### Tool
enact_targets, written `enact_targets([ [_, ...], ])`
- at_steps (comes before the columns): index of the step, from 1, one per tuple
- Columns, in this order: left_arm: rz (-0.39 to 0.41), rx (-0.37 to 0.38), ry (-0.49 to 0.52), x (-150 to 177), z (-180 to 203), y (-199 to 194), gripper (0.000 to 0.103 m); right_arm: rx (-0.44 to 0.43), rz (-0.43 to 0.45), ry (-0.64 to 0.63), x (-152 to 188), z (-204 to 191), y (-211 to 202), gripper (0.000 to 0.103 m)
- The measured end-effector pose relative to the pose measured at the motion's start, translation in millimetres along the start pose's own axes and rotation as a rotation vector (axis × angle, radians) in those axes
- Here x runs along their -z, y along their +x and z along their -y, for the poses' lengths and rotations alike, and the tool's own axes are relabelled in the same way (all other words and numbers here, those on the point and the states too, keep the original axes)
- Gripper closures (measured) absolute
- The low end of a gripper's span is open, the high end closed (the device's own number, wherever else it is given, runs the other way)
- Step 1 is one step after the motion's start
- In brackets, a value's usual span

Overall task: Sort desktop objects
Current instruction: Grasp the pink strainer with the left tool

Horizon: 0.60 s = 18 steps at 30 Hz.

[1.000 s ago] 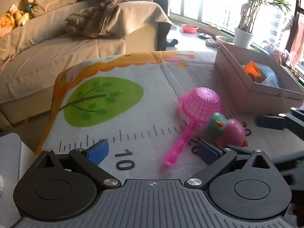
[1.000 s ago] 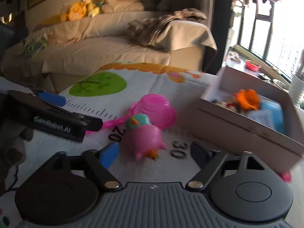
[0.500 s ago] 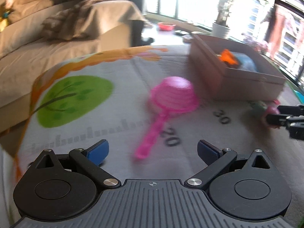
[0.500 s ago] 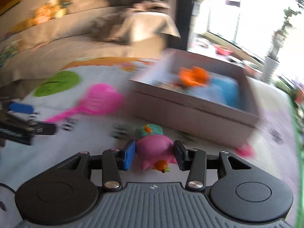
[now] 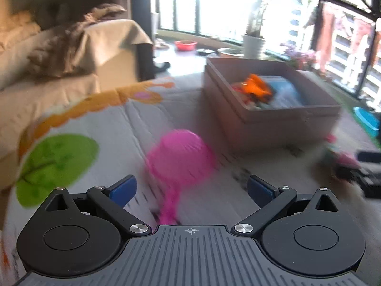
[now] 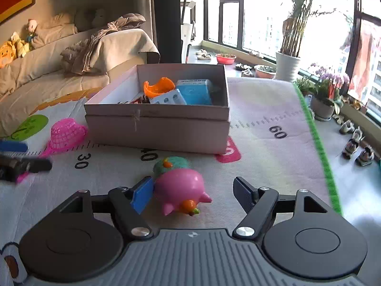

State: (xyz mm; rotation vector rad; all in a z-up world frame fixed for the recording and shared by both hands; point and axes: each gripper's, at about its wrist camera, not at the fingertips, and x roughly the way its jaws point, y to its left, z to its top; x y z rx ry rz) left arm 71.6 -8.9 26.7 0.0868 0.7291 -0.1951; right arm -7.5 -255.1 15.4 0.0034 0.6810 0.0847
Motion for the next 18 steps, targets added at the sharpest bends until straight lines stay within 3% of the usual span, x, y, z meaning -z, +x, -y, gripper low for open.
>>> enact_targets([
  [4, -0.024, -0.051, 0.021, -15, 0, 30, 0.002, -0.003, 0.010, -0.026, 4, -10, 2, 0.029],
  [5, -0.029, -0.056, 0.015, -18, 0, 35, 0.007, 0.000, 0.016, -0.038, 5, -11, 0, 0.029],
  [6, -0.039, -0.056, 0.006, -21, 1, 39, 0.019, 0.006, 0.025, -0.054, 6, -13, -2, 0.028],
  [9, -0.052, -0.040, -0.018, -23, -1, 42, 0.034, 0.007, 0.042, -0.079, 7, -13, -7, 0.026],
  [18, -0.099, 0.112, -0.016, 13, 11, -10, 0.033, 0.020, 0.050, -0.133, -1, -6, -6, 0.026],
])
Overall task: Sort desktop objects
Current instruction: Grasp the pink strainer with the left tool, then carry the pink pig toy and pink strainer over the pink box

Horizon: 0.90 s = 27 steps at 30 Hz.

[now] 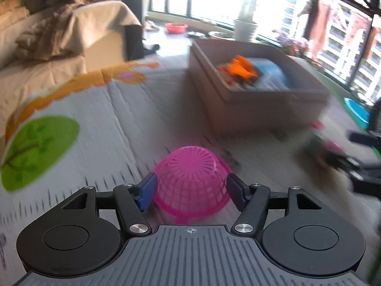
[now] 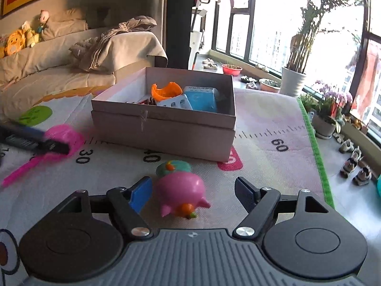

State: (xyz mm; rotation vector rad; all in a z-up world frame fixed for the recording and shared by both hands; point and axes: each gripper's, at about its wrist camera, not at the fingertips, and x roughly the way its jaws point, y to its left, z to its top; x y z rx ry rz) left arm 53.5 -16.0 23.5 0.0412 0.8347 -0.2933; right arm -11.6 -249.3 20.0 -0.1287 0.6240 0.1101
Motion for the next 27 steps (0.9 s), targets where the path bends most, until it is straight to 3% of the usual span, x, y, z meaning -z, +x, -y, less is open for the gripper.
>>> enact_targets([
  [3, -0.017, 0.040, 0.041, 15, 11, -13, 0.028, 0.009, 0.002, -0.054, -1, -7, 5, 0.026],
  [7, 0.002, -0.001, 0.129, 21, 25, -15, 0.018, -0.028, -0.021, -0.070, -5, -13, 13, 0.030],
  [9, -0.009, -0.015, 0.119, 19, 25, -10, 0.016, -0.035, -0.050, -0.079, -6, -16, 17, 0.052],
  [10, -0.017, -0.021, 0.114, 19, 25, -7, 0.015, -0.036, -0.060, -0.083, -6, -17, 18, 0.053],
  [14, -0.030, -0.042, 0.133, 22, 26, -4, 0.010, -0.071, -0.084, -0.058, -3, -16, 11, 0.054],
  [21, -0.033, -0.002, 0.101, 25, 28, -4, 0.012, -0.196, -0.176, 0.021, -1, -19, -6, 0.054],
  [27, -0.017, -0.003, 0.103, 26, 31, -4, 0.015, -0.143, -0.118, -0.088, 2, -41, -15, 0.049],
])
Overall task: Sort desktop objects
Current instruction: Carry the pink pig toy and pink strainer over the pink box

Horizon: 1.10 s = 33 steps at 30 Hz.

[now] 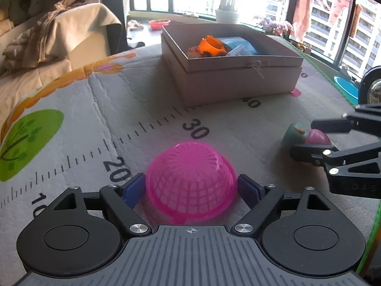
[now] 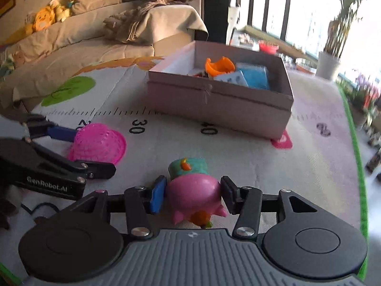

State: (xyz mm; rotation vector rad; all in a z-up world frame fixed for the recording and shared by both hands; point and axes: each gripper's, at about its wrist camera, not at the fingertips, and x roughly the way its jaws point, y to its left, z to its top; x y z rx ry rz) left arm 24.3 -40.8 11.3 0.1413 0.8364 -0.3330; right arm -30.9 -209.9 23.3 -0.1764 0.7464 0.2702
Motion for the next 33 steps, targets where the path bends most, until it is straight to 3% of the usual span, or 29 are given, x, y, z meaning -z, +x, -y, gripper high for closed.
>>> enact_targets([
  [5, 0.003, -0.011, 0.014, 0, 3, -2, 0.015, -0.003, 0.000, -0.014, -3, 0, 6, 0.047],
  [8, 0.005, -0.022, 0.024, 1, 4, -8, 0.015, -0.009, -0.012, -0.014, -1, -1, 7, 0.054],
  [14, 0.051, 0.001, 0.019, -18, 2, -35, 0.015, -0.049, 0.003, 0.029, 1, 12, -11, 0.055],
  [20, 0.220, 0.026, 0.036, -91, -2, -66, 0.015, -0.054, 0.064, 0.085, -6, 29, -36, 0.055],
  [25, 0.355, 0.042, 0.050, -168, 10, -53, 0.015, -0.038, 0.111, 0.137, -11, 41, -46, 0.055],
  [29, 0.365, 0.054, -0.009, -211, 17, -13, 0.015, -0.018, 0.124, 0.158, -14, 52, -49, 0.055],
  [33, 0.305, 0.054, -0.053, -230, 24, 34, 0.015, 0.013, 0.138, 0.172, -15, 63, -51, 0.055],
])
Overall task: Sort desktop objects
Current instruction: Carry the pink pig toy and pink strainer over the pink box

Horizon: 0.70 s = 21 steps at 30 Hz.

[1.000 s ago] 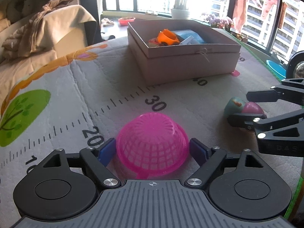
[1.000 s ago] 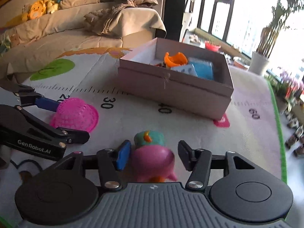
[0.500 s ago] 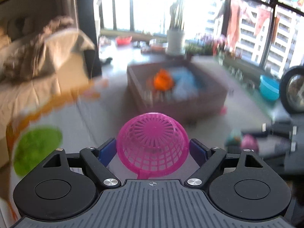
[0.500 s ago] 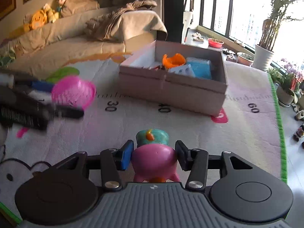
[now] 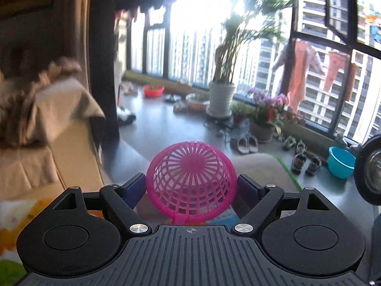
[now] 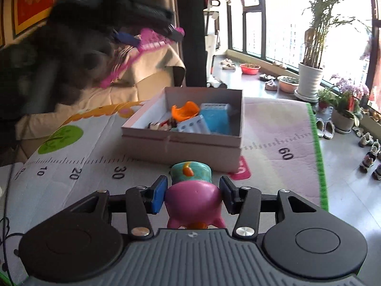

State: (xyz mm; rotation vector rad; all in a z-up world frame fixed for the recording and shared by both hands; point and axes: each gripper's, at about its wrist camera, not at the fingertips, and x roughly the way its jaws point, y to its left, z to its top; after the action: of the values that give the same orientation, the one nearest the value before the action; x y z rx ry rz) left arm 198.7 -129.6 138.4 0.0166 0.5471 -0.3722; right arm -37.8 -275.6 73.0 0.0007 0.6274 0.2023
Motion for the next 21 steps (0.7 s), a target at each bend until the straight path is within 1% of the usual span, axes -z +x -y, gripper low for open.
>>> enact_targets([
  [2, -0.041, 0.012, -0.049, 4, -6, 19, 0.013, 0.020, -0.002, 0.014, 1, 6, 1, 0.055],
  [4, -0.059, 0.029, -0.067, 8, -12, 27, 0.010, 0.034, -0.012, 0.038, 2, 13, 3, 0.055],
  [6, -0.049, 0.034, -0.059, 11, -19, 19, 0.007, 0.045, -0.020, 0.055, 4, 19, 5, 0.055],
  [9, -0.019, 0.021, -0.053, 19, -35, -9, 0.005, 0.050, -0.025, 0.067, 3, 25, 9, 0.055],
  [12, -0.011, -0.027, -0.048, 40, -52, -44, 0.003, 0.030, -0.006, 0.074, -9, 28, 13, 0.055],
  [15, -0.064, -0.132, 0.003, 69, -57, -61, 0.003, -0.011, 0.032, 0.073, -33, 28, 20, 0.055],
  [17, -0.104, -0.189, 0.017, 89, -62, -73, 0.003, -0.016, 0.054, 0.055, -51, 27, 31, 0.055],
  [19, -0.141, -0.202, -0.034, 110, -69, -82, 0.002, -0.006, 0.058, 0.045, -72, 24, 51, 0.055],
  [21, -0.191, -0.178, -0.113, 130, -78, -88, 0.002, 0.000, 0.042, 0.049, -89, 20, 75, 0.055],
])
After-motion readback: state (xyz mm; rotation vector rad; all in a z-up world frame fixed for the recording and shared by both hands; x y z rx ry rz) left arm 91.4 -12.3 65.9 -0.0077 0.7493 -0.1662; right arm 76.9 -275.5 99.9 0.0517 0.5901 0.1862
